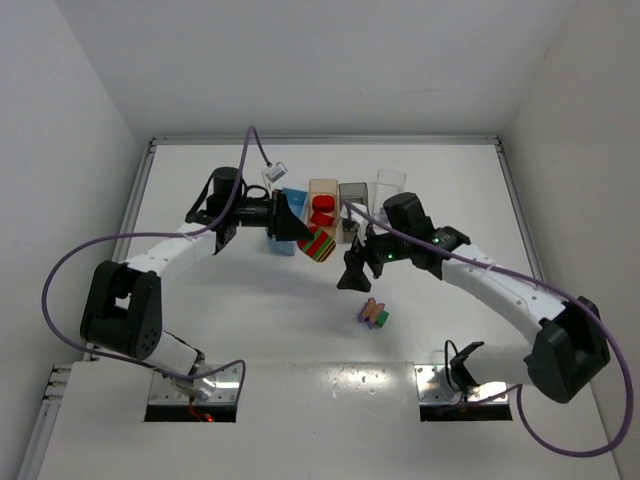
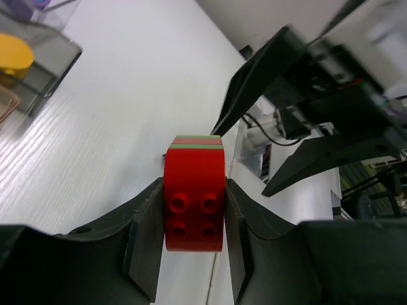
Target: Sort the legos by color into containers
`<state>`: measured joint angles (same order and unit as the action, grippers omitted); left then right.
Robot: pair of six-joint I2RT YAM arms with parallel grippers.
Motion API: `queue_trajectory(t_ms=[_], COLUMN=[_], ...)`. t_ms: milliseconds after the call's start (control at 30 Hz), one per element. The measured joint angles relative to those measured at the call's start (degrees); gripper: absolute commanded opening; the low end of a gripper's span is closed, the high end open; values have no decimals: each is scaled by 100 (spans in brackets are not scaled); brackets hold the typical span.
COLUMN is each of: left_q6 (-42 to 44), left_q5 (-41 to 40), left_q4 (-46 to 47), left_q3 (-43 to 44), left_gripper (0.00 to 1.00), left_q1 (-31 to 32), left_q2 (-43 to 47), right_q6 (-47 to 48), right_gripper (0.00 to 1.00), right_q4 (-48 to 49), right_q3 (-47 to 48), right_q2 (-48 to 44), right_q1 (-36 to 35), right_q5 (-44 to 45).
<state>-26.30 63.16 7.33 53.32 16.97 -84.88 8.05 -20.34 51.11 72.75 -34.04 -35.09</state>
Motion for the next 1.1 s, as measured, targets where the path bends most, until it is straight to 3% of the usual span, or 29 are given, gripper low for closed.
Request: queue_trajectory(t_ms=[133,500,700,867,1100], left_q6=[-415,-612,-592,-590,-566], left_q5=[389,1016,1088,1182,1209], left_q4=[636,962,946,944,916], left_q3=[0,2,9,50,52], left_gripper=[42,38,38,38,38], left_q1=[0,46,48,48,70], left_q2=[0,-17,-20,-24,-42], right_q6=[-214,-1235,-1628,-1871,-1998], right_gripper=[75,71,66,49,42], right_q4=[48,531,835,1032,1213], right_q3=[17,640,981,1010,1010], right_q2=[455,1537,1716,1797,1915], right_q1=[304,1003,1060,1060,1054], right_q5=[-1178,-3438,-3762,-3762,-3764])
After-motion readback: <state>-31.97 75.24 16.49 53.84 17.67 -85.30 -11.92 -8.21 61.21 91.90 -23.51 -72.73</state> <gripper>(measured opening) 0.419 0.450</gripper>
